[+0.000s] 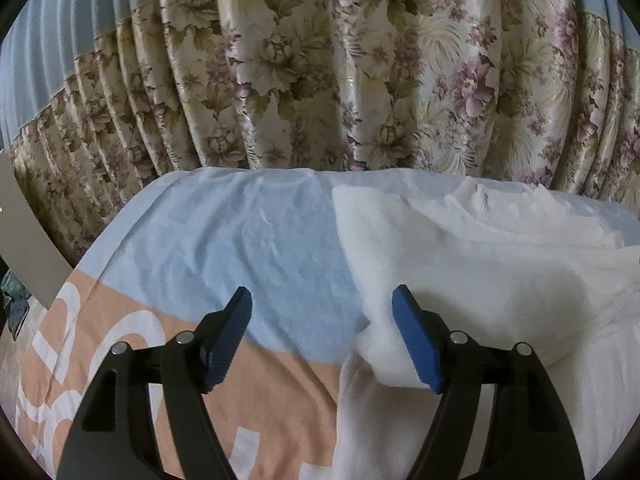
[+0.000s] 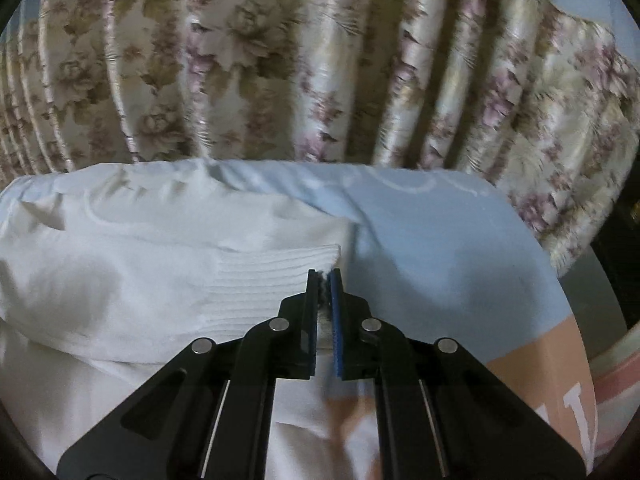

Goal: Fold small clothes

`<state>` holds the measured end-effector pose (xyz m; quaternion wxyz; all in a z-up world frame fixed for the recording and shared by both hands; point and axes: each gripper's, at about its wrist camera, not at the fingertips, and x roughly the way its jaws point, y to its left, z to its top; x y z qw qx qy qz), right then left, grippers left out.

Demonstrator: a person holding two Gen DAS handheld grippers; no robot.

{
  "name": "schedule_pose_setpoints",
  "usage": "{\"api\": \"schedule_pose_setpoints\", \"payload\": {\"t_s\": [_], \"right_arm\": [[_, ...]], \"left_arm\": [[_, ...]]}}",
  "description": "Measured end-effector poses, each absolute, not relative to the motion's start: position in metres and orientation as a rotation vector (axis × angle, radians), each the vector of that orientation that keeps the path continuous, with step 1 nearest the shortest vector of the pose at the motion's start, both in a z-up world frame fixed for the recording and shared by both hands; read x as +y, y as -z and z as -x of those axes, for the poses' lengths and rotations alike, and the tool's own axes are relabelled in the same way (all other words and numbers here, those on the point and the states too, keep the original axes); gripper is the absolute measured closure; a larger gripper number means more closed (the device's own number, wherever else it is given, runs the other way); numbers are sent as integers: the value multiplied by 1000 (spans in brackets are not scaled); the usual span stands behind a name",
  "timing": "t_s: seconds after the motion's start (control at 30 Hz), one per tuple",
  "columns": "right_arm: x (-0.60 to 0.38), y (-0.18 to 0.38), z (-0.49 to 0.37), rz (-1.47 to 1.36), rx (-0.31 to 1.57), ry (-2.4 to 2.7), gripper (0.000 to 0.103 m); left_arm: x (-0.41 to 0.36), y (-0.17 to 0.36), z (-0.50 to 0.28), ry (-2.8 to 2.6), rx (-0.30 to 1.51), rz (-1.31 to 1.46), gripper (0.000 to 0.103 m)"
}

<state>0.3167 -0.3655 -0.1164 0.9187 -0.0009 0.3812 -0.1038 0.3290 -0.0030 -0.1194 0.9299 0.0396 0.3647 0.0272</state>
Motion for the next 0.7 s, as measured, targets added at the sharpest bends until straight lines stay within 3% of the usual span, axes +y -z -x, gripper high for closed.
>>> {"api": "schedule_pose_setpoints", "payload": {"t_s": [0.23, 0.37, 0.7], "right_arm": [[-381, 137, -317, 14, 849, 235, 96], [-388, 148, -316, 7, 895, 254, 97], [-396, 139, -301, -53, 872, 229, 96]], "left_arm": [[-14, 149, -342, -46, 836, -144, 28], [-8, 154, -349, -80, 874, -125, 17], [-6, 144, -340, -60, 844, -137, 17]]}}
